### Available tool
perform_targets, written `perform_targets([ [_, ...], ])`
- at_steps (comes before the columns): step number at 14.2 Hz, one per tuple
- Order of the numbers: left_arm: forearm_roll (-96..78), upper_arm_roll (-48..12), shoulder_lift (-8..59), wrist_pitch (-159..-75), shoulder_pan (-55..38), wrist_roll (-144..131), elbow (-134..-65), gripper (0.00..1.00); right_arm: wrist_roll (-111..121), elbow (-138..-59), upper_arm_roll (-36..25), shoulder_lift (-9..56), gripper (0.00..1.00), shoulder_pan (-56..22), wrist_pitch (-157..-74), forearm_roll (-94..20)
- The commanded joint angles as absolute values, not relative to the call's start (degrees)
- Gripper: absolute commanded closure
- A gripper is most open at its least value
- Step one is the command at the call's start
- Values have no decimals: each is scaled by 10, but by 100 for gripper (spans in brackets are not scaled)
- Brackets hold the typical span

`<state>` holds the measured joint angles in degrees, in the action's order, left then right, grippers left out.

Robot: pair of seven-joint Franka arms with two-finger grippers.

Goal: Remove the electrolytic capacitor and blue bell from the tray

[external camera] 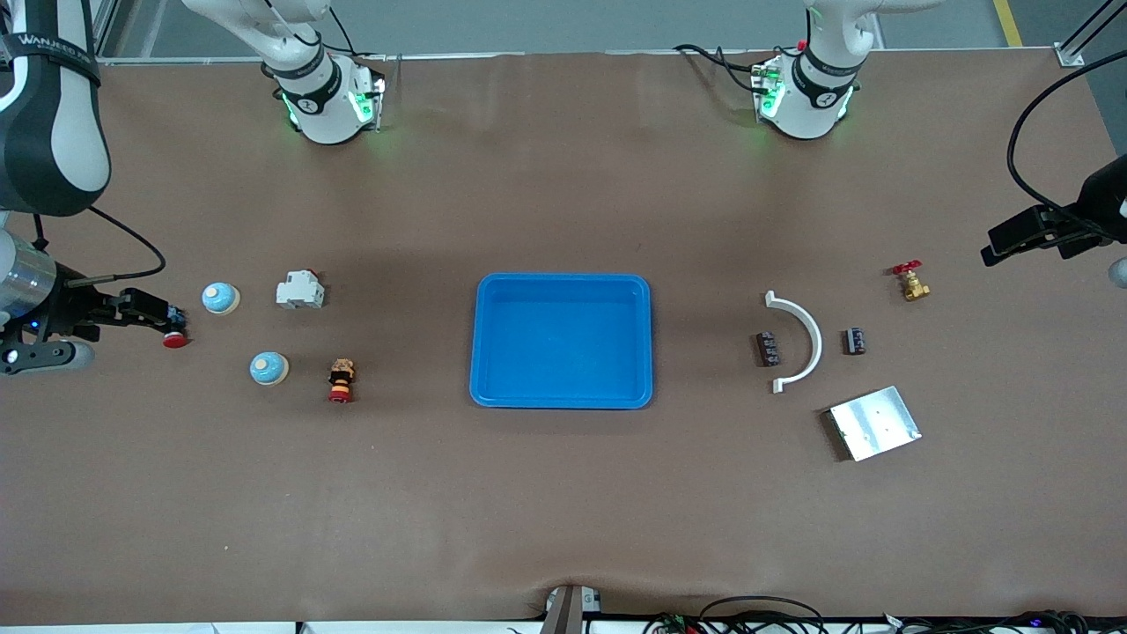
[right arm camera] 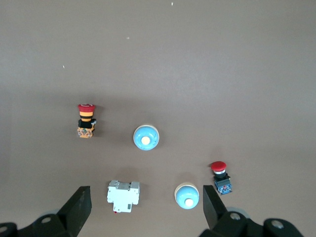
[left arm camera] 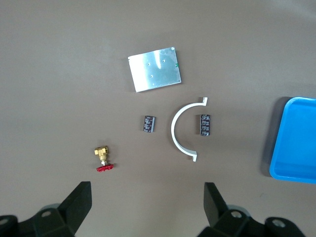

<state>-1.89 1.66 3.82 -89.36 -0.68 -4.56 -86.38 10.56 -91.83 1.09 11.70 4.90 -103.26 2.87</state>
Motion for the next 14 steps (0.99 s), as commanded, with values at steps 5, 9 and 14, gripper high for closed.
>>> perform_targets([
  [5, -13, 13, 37, -886, -5, -48, -860, 0, 92, -814, 7, 119, 0, 51, -953, 39],
  [9, -11, 13, 37, -886, -6, -48, -860, 0, 53, -810, 7, 119, 0, 53, -954, 43],
  [14, -12, 13, 37, -887, -6, -48, -860, 0, 51, -810, 6, 119, 0, 69, -955, 8],
])
